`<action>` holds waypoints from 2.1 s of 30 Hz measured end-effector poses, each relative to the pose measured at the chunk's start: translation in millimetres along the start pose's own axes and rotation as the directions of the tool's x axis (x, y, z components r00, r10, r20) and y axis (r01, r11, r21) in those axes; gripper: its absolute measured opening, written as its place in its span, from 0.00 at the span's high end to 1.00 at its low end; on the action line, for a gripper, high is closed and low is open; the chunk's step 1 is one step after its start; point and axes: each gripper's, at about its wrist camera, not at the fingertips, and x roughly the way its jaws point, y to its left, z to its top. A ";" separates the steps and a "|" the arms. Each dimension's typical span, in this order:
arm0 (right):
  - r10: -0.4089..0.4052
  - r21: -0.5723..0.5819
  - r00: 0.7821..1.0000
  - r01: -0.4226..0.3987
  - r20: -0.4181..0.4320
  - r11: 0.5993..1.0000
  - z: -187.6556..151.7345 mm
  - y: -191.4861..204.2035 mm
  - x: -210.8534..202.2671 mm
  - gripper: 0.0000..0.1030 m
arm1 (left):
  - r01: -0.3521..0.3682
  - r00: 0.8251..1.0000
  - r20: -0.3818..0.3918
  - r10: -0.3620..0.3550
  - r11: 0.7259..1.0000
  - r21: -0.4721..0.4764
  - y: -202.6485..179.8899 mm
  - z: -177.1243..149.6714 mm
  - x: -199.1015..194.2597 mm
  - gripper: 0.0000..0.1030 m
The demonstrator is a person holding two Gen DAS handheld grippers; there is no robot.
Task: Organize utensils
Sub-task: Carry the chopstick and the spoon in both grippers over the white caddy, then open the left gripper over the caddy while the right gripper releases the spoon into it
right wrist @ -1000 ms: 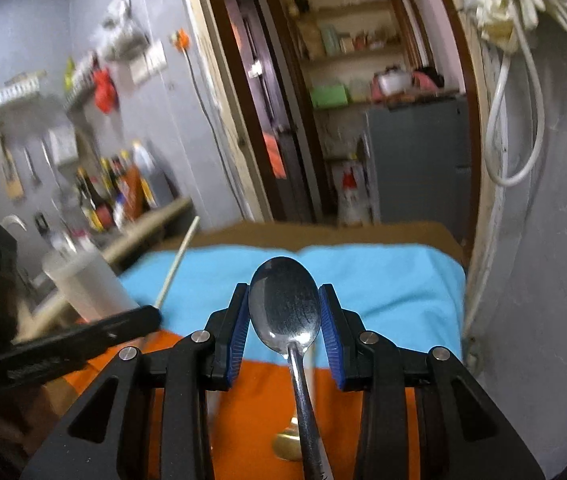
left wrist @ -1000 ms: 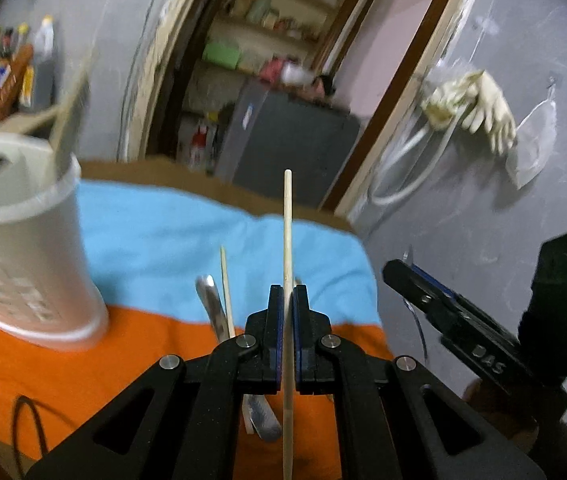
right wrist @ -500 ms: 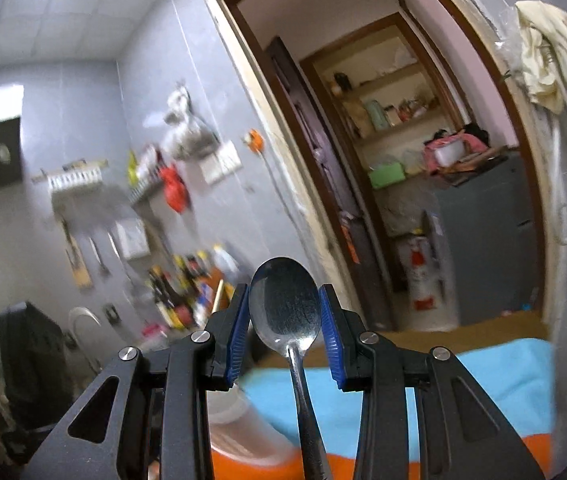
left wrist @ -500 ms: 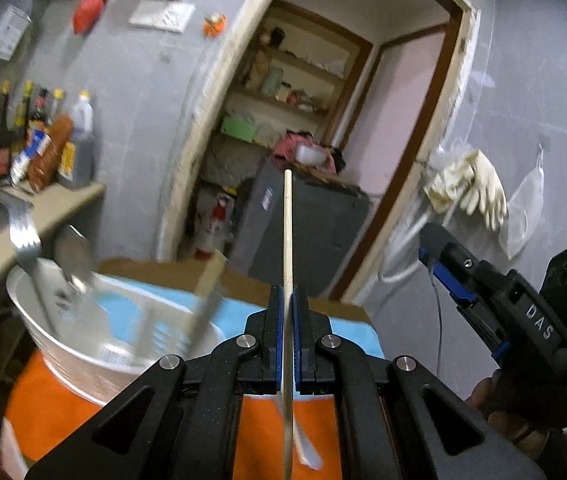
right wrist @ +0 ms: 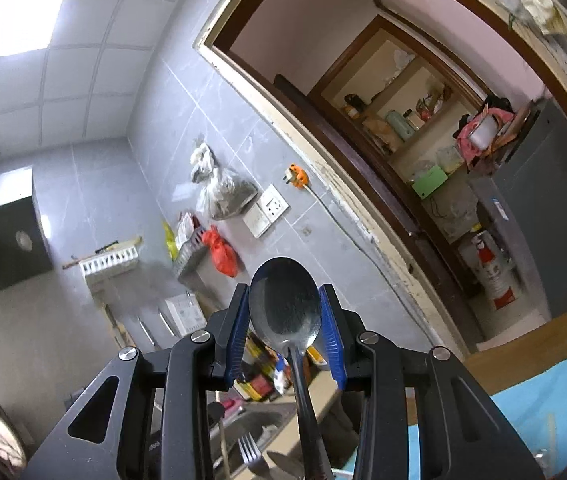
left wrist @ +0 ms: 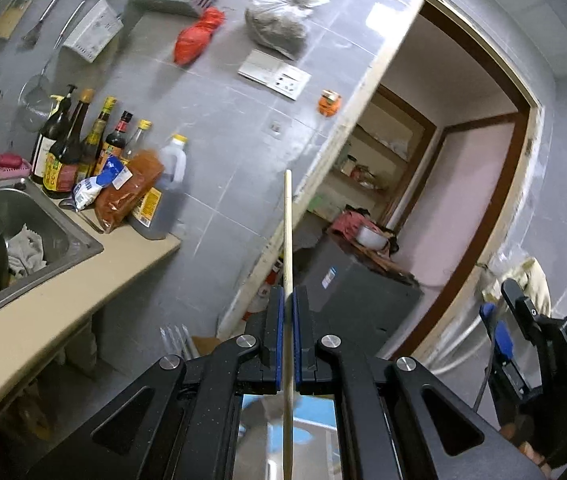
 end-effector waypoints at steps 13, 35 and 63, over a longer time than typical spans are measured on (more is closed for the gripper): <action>0.002 0.032 1.000 -0.002 0.017 0.999 -39.8 -18.7 7.0 0.69 | -0.001 0.998 0.062 0.000 1.000 0.016 17.2 -25.4 10.1 0.98; -0.049 -0.010 0.996 0.049 -0.077 0.999 -69.6 -26.5 -2.6 0.68 | -0.072 0.996 0.067 0.058 0.972 0.225 3.0 -73.0 7.2 0.98; -0.244 -0.192 0.961 0.217 -0.127 0.957 0.0 -19.5 -74.5 0.20 | -0.025 0.998 -0.052 0.039 0.971 0.236 -68.9 -54.5 -28.7 0.28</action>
